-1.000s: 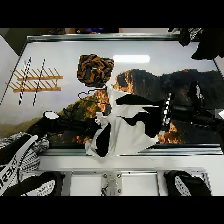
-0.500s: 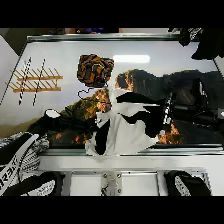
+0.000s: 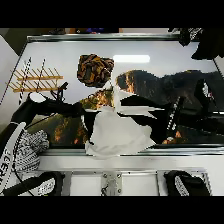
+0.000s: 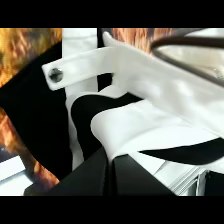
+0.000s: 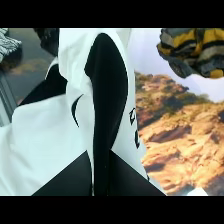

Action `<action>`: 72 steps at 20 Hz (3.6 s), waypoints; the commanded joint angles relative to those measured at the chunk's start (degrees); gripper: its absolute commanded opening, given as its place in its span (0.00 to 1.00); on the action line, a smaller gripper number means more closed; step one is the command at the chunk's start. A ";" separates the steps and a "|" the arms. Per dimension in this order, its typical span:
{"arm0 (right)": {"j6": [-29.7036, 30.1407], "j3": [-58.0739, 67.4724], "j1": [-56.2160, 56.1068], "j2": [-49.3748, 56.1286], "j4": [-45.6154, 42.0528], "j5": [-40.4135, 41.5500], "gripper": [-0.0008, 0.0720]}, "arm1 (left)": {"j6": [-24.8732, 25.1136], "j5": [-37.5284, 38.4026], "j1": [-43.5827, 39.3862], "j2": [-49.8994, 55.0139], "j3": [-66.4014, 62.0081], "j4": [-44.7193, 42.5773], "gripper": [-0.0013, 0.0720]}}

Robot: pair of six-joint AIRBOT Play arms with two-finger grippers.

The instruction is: Fold the clothes and pants, and hang the long-sleeved shirts on hangers.

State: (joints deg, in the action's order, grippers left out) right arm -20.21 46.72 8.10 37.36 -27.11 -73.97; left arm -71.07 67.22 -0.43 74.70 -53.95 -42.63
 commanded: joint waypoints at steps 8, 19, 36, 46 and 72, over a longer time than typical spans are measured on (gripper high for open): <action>-4.00 0.11 0.02 -1.16 -2.91 8.22 0.04 | 4.70 6.86 -11.17 -15.43 7.80 -1.38 0.04; -3.82 0.09 0.02 -0.44 -2.93 8.20 0.04 | 0.17 4.66 -30.77 -29.86 21.14 -1.33 0.97; -3.82 0.09 0.00 -0.48 -2.89 7.96 0.04 | -25.03 1.70 -0.15 -4.94 9.31 -0.55 0.96; -3.82 0.09 0.00 -0.59 -2.67 7.65 0.04 | -27.39 1.62 -12.02 4.22 9.53 12.92 0.96; -8.90 2.45 0.02 -4.31 2.80 -4.48 0.03 | -24.35 3.76 2.19 5.60 -24.87 -11.58 0.04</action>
State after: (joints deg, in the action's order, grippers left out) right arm -28.45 49.10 8.10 33.06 -23.35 -77.69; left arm -95.07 68.95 1.39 80.27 -73.28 -48.27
